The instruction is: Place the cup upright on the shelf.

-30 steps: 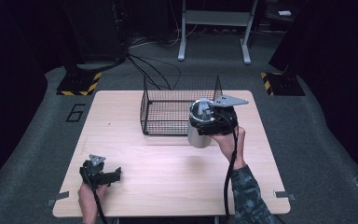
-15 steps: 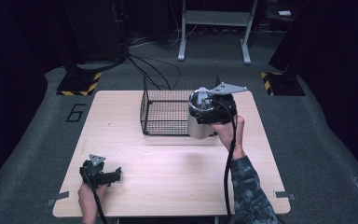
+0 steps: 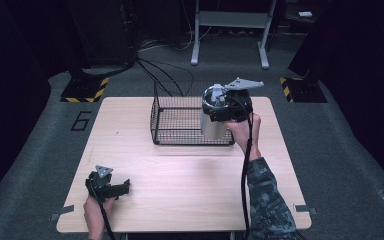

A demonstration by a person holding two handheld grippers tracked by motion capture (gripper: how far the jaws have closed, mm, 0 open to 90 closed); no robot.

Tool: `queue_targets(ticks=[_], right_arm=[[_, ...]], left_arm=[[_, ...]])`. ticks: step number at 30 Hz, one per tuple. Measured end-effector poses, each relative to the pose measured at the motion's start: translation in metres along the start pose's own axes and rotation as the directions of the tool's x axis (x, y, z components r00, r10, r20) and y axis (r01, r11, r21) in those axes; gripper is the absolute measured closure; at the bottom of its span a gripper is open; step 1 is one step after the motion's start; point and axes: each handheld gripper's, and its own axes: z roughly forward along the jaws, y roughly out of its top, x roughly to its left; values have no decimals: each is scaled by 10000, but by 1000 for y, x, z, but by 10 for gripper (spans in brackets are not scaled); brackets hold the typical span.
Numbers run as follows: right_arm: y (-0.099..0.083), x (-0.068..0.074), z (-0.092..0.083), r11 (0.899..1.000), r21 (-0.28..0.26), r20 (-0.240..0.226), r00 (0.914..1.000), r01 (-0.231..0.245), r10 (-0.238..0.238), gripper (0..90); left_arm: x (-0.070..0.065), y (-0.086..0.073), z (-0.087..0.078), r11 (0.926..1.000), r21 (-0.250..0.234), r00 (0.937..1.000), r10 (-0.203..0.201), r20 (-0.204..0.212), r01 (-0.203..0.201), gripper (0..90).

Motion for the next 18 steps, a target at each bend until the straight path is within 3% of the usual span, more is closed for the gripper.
queue_targets(ticks=[18], right_arm=[[12, -22, 21, 9993, -16, 419, 9984, -374, 375, 33]], left_arm=[[0, 0, 0, 10000, 6, 10000, 6, -5, -6, 8]])
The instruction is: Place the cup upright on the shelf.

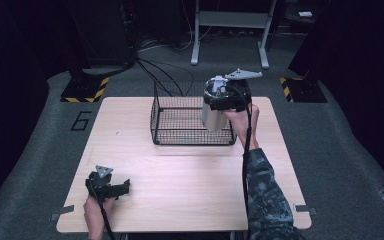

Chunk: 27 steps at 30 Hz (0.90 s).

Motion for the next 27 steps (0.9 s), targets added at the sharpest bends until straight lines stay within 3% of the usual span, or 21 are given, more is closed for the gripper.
queue_targets(ticks=[15, 27], right_arm=[[10, -3, 22, 9999, 135, 96, 9999, 75, -76, 33], [9, -13, 48, 9990, 342, 178, 9995, -284, 278, 33]], left_arm=[[-1, 0, 0, 10000, -78, 10000, -4, -52, 4, 8], [0, 0, 0, 9999, 15, 9999, 118, -44, -118, 8]])
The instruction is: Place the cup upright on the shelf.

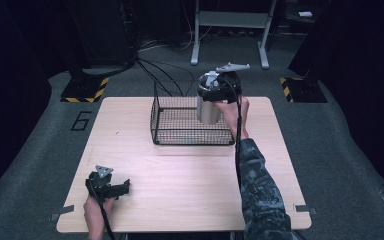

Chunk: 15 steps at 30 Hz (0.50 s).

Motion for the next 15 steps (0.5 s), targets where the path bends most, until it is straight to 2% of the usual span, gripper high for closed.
queue_targets(ticks=[4, 10, 12, 15], right_arm=[[-2, -3, 10, 9999, 117, 109, 9999, 4, -5, 33], [-7, -7, 24, 9995, 183, 291, 9993, -243, 238, 33], [-8, -9, 29, 9998, 174, 334, 9994, -138, 132, 33], [-11, -10, 36, 9990, 226, 417, 9984, -388, 378, 32]], left_arm=[[0, 0, 0, 10000, 0, 10000, -8, 7, 8, 8], [0, 0, 0, 10000, -6, 10000, -58, 22, 58, 8], [0, 0, 0, 10000, -6, 10000, -53, 14, 53, 8], [0, 0, 0, 10000, -5, 10000, -55, 20, 55, 8]])
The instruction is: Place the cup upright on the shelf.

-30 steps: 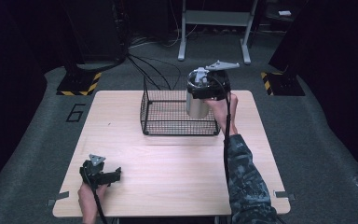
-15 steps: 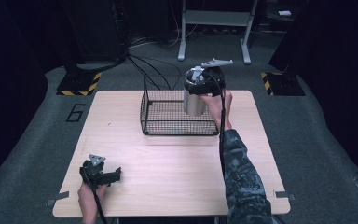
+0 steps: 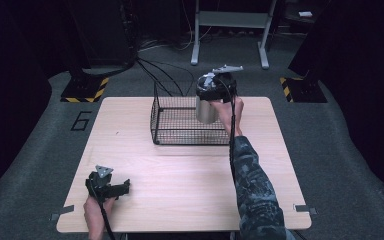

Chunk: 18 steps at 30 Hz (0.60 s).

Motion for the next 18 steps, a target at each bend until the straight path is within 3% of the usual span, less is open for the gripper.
queue_targets(ticks=[6, 18], right_arm=[[-7, -2, 14, 9996, 81, 6, 9996, -265, 265, 32], [-24, 2, 38, 9982, 537, 52, 9996, -276, 274, 32]], left_arm=[[0, 0, 0, 10000, 0, 10000, 7, -9, -7, 8], [0, 0, 0, 10000, -14, 10000, 67, -27, -67, 8]])
